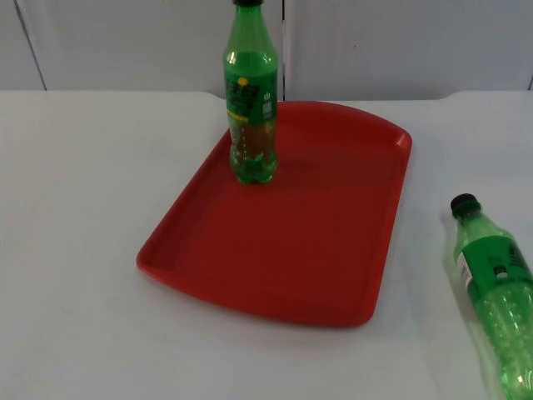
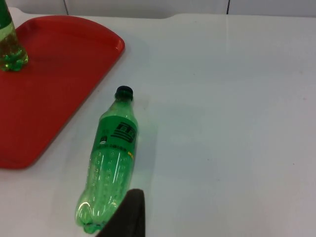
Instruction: Place the bottle upright on the tray.
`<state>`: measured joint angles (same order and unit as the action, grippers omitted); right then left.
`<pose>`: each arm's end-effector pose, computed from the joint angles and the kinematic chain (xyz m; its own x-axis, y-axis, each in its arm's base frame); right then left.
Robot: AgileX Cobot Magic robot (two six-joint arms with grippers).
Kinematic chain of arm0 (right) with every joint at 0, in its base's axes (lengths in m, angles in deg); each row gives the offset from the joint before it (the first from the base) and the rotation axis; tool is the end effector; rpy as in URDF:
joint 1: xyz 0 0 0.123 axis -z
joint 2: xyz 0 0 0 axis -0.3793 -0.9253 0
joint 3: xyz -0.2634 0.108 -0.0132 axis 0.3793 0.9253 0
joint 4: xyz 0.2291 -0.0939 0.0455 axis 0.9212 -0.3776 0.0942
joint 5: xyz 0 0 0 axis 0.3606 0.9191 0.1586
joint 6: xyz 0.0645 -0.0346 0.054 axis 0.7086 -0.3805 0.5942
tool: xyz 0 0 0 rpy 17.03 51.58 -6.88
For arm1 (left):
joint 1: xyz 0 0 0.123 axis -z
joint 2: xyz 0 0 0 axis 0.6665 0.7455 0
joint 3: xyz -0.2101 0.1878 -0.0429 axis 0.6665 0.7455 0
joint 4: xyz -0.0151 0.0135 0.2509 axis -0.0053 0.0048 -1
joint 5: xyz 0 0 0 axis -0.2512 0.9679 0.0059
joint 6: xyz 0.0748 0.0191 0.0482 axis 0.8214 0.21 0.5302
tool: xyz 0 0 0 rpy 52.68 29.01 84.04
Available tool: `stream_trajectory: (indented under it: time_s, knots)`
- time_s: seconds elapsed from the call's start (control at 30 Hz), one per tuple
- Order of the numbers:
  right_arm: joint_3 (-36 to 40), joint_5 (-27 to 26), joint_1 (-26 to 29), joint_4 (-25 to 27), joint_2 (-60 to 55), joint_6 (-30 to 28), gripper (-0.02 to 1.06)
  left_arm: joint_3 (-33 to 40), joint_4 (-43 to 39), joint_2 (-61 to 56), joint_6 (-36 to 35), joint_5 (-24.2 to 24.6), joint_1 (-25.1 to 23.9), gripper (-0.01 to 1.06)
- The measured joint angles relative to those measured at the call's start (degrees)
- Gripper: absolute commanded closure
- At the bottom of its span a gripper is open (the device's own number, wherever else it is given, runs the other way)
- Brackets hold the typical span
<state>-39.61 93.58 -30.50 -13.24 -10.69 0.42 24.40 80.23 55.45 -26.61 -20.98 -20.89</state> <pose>-0.0062 -0.0066 0.2802 -0.4600 -0.0625 -0.8857 -0.0858 0.9960 -0.0257 0.1121 -0.0665 0.3581 -0.3023 0.2702 -0.9141 0.6039 0.7962 0.0357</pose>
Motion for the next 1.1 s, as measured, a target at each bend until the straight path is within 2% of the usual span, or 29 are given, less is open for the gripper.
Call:
stream_trajectory:
  time_s: [0.13, 0.33, 0.5, 0.7, 1.1]
  knots:
    - [0.0, 0.0, 0.0, 0.0, 0.0, 0.0, -0.01, 1.02, -1.03, -6.7, -1.15, 4.95, 0.0, 0.15]
    - [0.0, 0.0, 0.0, 0.0, 0.0, 0.0, -0.01, 1.16, -3.98, -11.72, -4.52, 8.54, 0.0, 0.15]
    - [0.0, 0.0, 0.0, 0.0, 0.0, 0.0, -0.01, 1.16, -9.02, -17.25, -9.36, 13.65, 0.0, 0.15]
    - [0.0, 0.0, 0.0, 0.0, 0.0, 0.0, -0.01, 1.56, -11.57, -21.64, -11.53, 17.86, 0.0, 0.15]
    - [0.0, 0.0, 0.0, 0.0, 0.0, 0.0, -0.01, 9.46, -12.82, -32.41, -15.34, 19.56, 0.0, 0.15]
